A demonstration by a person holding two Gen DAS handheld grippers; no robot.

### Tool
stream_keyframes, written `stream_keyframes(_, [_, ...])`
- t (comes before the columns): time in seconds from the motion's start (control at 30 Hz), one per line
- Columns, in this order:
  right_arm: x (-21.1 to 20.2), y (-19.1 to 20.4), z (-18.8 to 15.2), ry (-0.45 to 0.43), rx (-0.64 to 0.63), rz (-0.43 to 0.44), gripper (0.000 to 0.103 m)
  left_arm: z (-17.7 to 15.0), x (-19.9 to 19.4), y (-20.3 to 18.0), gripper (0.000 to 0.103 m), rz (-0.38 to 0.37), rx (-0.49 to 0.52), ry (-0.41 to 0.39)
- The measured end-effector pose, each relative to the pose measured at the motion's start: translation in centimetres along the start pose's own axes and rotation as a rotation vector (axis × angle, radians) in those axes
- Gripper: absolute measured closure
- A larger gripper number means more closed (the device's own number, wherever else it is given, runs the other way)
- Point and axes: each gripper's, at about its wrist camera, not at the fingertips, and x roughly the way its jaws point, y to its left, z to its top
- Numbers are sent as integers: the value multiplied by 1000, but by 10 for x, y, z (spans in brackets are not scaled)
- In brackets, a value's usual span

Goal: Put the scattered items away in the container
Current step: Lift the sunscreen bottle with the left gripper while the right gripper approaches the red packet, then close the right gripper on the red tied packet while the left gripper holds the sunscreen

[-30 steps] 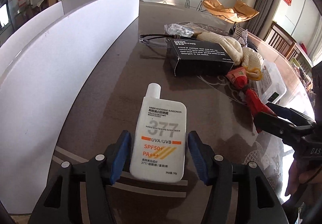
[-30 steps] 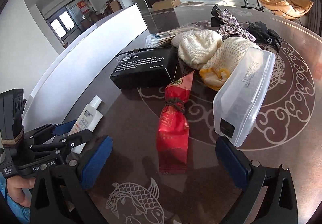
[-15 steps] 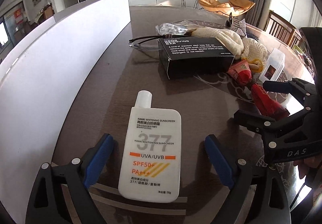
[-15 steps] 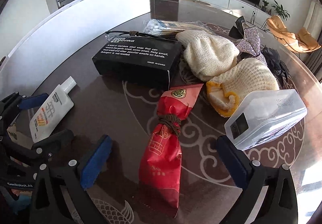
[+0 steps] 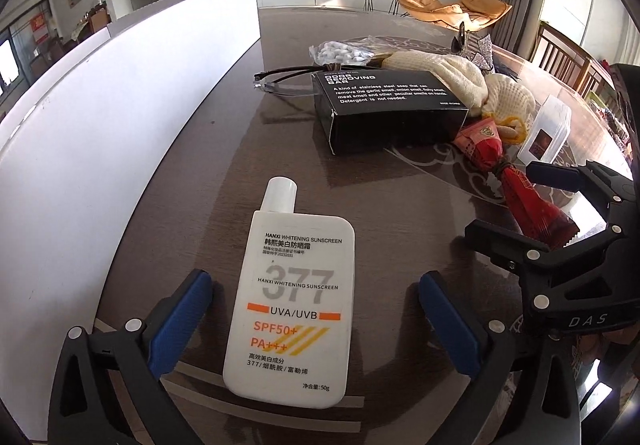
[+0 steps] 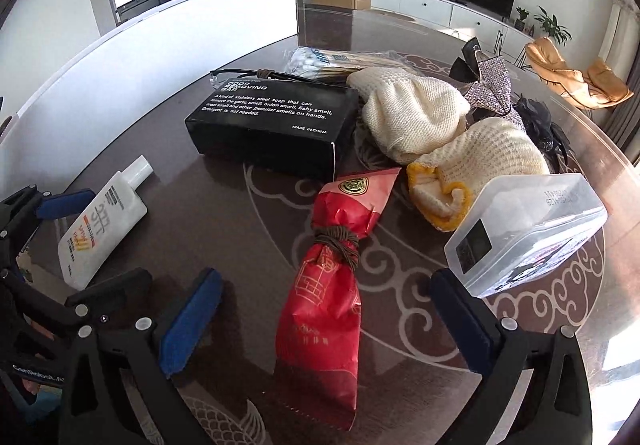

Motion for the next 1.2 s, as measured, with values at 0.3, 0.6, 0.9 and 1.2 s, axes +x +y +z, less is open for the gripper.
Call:
stream_keyframes(0.3, [-3,-2,-4,-9,3,2,0,-2,0,0,0,7,-11,-13])
stream_keyframes(0.6, [-12,5,-15,-17,10,-4,0,-5,-1,0,0,9,-12,-38])
stream_keyframes(0.9, [-16,9,-20,-19,12,-6,0,-5,-1,-1,0,13,-17,-43])
stream_keyframes(1.2, [-17,13,-26,-20,13,-6,0,-1,0,-1,0,18,-21,-7])
